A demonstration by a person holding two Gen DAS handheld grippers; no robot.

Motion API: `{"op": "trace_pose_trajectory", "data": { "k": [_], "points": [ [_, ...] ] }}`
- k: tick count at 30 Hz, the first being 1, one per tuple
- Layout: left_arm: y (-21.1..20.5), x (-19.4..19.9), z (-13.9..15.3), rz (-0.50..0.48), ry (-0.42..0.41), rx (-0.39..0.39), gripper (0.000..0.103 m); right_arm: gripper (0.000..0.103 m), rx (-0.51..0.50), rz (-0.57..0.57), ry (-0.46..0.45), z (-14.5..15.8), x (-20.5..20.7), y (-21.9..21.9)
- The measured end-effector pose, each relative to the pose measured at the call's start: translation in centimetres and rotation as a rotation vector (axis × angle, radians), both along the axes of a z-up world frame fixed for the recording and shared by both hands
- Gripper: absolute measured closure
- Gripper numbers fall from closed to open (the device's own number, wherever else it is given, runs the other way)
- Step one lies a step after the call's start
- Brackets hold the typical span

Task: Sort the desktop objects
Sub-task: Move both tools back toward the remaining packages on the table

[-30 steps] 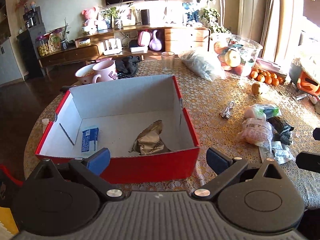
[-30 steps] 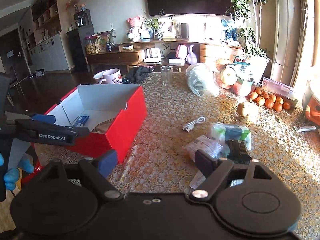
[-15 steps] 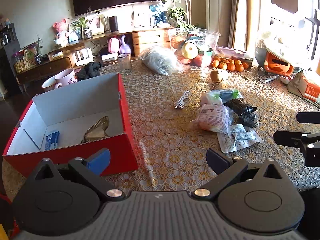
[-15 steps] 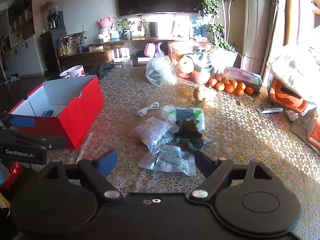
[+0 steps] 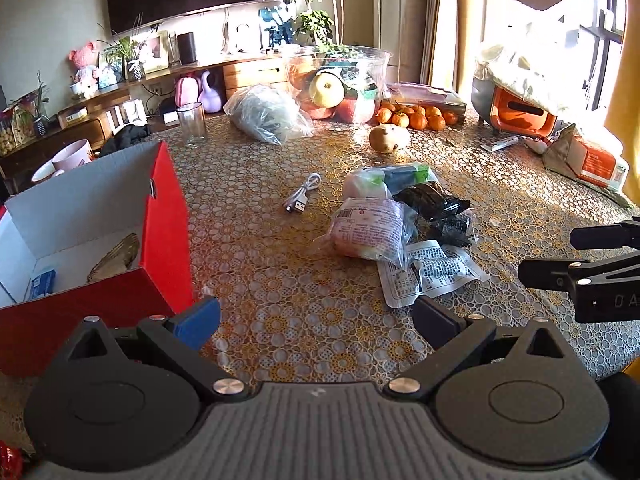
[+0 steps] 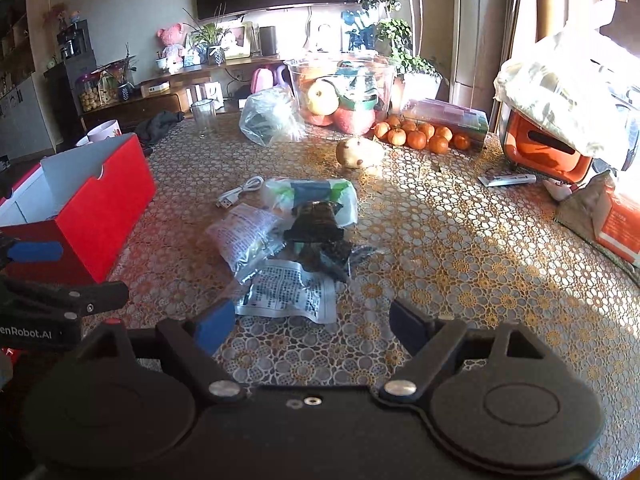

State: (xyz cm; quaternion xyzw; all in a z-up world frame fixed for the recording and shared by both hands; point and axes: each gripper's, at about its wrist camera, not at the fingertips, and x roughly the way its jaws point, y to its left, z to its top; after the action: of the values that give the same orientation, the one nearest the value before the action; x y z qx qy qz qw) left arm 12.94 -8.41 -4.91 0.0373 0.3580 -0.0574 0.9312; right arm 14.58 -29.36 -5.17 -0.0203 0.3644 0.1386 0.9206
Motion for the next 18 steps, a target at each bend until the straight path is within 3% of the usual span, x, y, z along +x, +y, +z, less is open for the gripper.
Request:
{"op": "trace_pose_trajectory", "data": {
  "k": [18],
  "points": [
    [-1.6,4.4,-2.3,-0.055,-0.051,-0.025,0.000,0.019,-0.015,0.007,0.017,-1.6,5.5,0.0]
  ]
}}
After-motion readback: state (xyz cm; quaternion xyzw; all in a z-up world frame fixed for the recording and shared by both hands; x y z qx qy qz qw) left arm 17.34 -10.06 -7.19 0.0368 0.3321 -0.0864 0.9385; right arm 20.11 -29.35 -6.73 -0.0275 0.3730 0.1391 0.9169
